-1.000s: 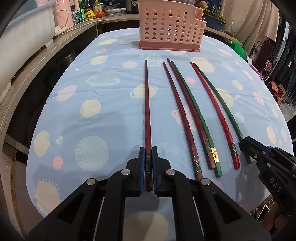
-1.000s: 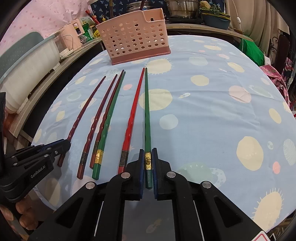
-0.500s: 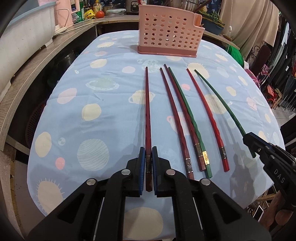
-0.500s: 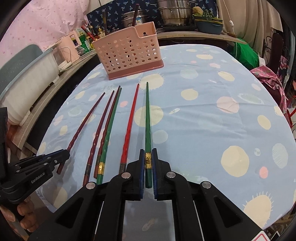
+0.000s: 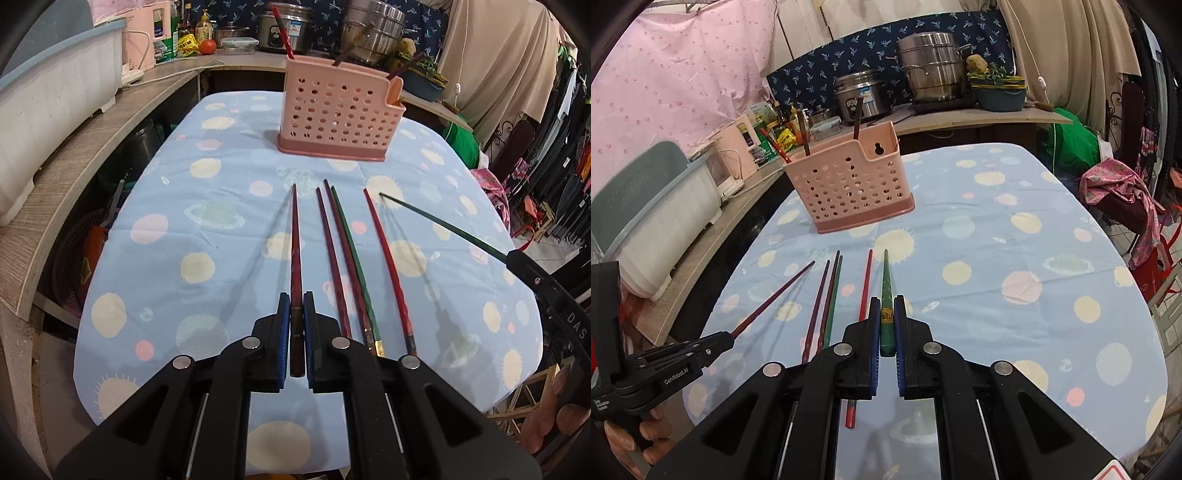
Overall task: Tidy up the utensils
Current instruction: 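Grasp a green chopstick with the right tool while the left tool grasps a dark-red chopstick, then lift and carry both chopsticks over the pink basket with both tools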
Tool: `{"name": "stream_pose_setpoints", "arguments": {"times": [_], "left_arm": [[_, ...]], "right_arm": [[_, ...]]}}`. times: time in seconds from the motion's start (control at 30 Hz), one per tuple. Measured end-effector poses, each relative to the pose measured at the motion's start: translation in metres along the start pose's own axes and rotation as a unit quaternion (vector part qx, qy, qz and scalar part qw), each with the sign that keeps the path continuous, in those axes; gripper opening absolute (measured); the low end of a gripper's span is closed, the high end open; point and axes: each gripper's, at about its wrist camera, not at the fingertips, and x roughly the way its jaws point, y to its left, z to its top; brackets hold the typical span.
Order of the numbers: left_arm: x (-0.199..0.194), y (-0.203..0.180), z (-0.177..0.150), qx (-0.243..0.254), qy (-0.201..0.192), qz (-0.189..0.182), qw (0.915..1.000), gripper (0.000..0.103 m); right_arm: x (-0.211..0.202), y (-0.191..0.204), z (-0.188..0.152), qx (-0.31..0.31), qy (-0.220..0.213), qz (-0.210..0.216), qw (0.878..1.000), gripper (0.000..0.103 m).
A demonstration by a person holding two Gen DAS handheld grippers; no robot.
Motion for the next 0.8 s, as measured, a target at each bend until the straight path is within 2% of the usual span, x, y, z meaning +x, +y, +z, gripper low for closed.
{"name": "stream_pose_setpoints", "arguments": {"times": [0.2, 0.53, 0.8], "left_arm": [[-0.014, -0.001, 0.019, -0.001, -0.017, -0.002, 0.9999, 0.007], [-0.041, -0.003, 0.070, -0.002, -0.072, 0.003, 0.9974, 0.007], [-0.058, -0.013, 0.113, 0.007, -0.110, 0.005, 0.9939, 0.007]], "right_arm": [[-0.010, -0.004, 0.029, 0.002, -0.035, 0.000, 0.999, 0.007], [-0.017, -0.013, 0.073, 0.019, -0.080, 0.009, 0.997, 0.007], [-0.022, -0.016, 0.108, 0.041, -0.110, 0.033, 0.992, 0.007]]}}
